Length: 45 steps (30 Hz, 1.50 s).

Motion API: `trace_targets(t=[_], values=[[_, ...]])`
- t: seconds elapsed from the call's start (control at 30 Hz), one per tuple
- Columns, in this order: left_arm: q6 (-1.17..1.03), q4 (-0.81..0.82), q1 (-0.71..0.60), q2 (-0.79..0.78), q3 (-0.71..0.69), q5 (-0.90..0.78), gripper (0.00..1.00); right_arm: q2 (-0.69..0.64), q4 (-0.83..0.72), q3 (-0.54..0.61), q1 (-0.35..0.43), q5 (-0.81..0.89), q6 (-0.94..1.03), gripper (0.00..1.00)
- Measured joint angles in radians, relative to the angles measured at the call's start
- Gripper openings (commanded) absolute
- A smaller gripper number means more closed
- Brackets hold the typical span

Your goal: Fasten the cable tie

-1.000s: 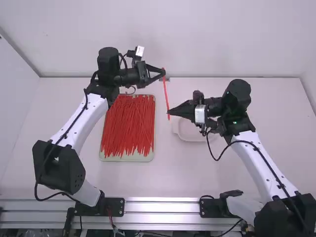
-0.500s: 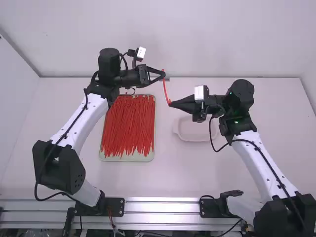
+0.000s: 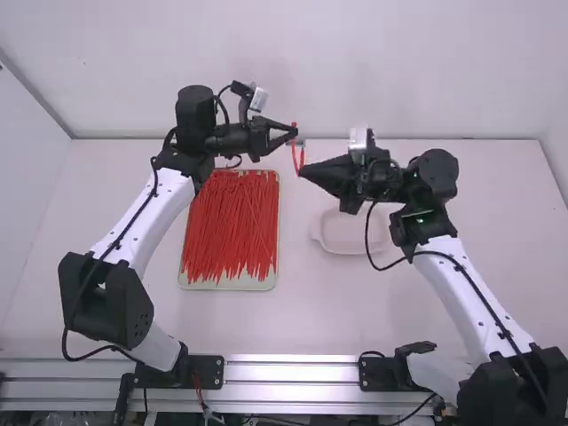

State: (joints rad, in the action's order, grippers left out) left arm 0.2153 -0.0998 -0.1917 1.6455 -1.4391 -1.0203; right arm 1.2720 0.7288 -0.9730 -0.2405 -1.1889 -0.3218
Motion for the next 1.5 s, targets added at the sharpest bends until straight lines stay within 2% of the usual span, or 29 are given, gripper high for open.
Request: trace_targets(t=[0.33, 0.67, 0.77, 1.07, 1.5], values=[[-0.155, -0.178, 0.000, 0.000, 0.000, 0.000, 0.02, 0.016, 0.017, 0.000, 0.064, 0.055, -0.410, 0.00], [-0.290, -0.229, 0.000, 0.000, 0.000, -0.005, 0.02, 0.108, 0.068, 0.000, 0.014, -0.013, -0.708, 0.00], [-0.309, -0.250, 0.000, 0.000, 0.000, -0.018, 0.02, 0.108, 0.068, 0.000, 0.011, -0.037, -0.753, 0.00], [-0.337, -0.388, 0.004, 0.000, 0.000, -0.211, 0.02, 0.108, 0.072, 0.000, -0.020, -0.050, -0.851, 0.00], [-0.414, -0.384, 0.003, 0.000, 0.000, -0.357, 0.02, 0.108, 0.072, 0.000, -0.023, -0.039, -0.903, 0.00]])
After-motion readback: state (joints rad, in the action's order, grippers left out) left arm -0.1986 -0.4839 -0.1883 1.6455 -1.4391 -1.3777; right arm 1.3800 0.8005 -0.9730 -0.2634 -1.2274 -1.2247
